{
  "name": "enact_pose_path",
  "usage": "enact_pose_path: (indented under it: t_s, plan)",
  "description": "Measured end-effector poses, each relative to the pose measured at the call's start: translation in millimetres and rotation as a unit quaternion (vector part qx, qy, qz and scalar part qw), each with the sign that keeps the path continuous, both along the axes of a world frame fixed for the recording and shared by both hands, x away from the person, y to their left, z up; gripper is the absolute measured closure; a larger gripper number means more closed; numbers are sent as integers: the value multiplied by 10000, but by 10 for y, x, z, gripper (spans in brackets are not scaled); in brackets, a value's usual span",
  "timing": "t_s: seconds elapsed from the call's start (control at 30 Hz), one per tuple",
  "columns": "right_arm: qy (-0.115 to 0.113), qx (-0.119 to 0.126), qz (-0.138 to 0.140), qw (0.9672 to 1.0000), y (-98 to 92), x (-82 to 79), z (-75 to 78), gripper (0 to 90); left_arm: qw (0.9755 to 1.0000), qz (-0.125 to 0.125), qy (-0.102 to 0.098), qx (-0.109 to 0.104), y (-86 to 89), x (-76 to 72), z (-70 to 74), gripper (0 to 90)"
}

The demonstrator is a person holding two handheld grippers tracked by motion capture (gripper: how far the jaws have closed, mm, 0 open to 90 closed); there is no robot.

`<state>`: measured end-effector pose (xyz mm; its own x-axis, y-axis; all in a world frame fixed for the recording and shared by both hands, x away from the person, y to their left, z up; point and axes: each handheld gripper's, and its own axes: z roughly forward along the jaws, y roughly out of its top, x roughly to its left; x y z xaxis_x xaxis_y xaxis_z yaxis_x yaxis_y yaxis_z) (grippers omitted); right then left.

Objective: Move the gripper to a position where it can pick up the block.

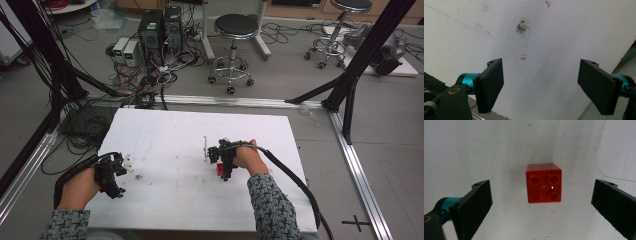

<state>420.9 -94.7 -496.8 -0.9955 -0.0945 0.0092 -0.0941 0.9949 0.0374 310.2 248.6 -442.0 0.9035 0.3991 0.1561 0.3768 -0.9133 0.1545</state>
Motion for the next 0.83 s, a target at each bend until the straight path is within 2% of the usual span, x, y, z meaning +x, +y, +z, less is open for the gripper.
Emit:
enact_pose_path:
  t_s: [0.37,0.47,0.53,0.83]
  plan:
    - [23,-94,-88,9999,28,16,-177,26,10000,44,-8,-37,17,-7,3,213]
    - [17,-75,18,10000,39,28,-209,26,10000,42,-10,-40,19,-6,6,213]
    - [48,-148,-120,9998,38,8,-206,26,10000,46,-7,-40,18,-7,4,213]
    - [-31,-71,-124,9999,22,4,-174,25,10000,67,-51,-51,24,-2,5,214]
